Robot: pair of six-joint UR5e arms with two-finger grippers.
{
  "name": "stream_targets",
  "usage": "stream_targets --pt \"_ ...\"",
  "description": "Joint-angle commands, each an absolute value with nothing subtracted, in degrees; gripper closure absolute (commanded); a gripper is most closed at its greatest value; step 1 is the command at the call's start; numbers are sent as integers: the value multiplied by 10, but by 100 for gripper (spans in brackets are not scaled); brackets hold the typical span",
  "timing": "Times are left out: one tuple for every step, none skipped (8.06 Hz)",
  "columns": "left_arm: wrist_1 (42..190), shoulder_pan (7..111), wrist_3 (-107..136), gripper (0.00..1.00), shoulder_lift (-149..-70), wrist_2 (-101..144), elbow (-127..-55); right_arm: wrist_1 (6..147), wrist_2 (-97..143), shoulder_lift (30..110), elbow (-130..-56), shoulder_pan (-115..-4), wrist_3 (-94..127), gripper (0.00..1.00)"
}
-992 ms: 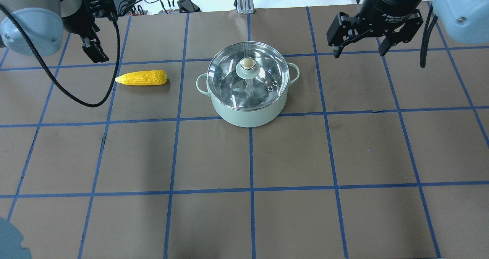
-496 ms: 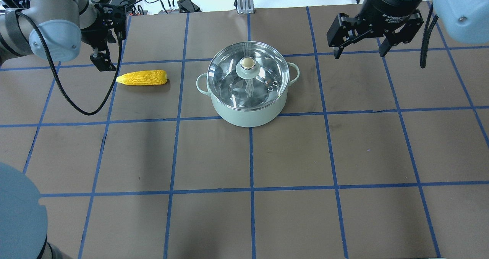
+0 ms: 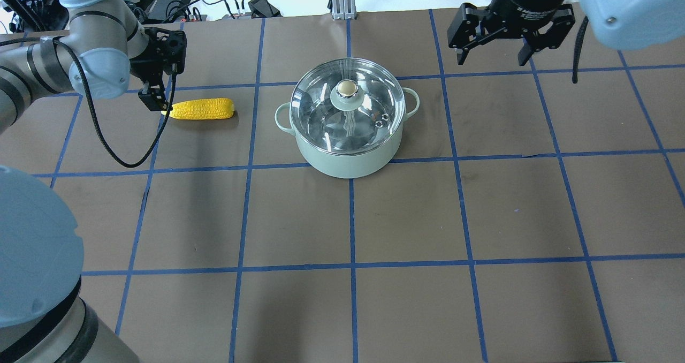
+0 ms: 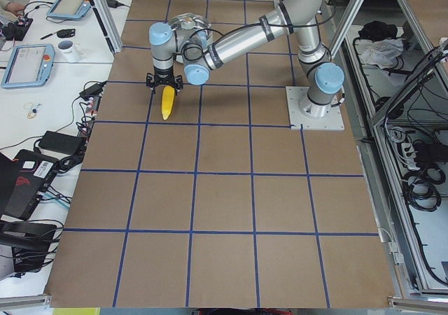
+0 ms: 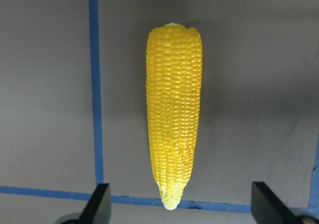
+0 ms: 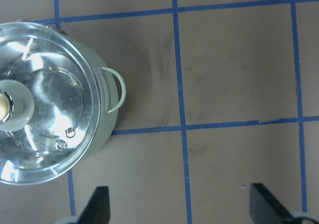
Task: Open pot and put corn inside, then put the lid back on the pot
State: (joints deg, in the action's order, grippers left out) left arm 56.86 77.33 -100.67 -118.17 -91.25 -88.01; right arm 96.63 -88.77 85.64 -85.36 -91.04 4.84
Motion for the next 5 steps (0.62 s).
stream_targets --pt "553 772 -1010 0 -1233 -875 -880 1041 -895 782 -821 -958 160 0" --pt "551 773 -1010 0 -1244 -875 -880 1097 -896 759 -821 -996 186 0" --pt "550 772 -1010 0 -1248 -875 -880 1120 -916 738 -821 -1027 214 0" --pt "550 772 -1010 0 -1248 -875 -880 1155 -916 715 -822 -1054 251 0" --pt "550 773 -1009 0 -1252 -875 -880 1178 -914 691 -820 -1071 275 0"
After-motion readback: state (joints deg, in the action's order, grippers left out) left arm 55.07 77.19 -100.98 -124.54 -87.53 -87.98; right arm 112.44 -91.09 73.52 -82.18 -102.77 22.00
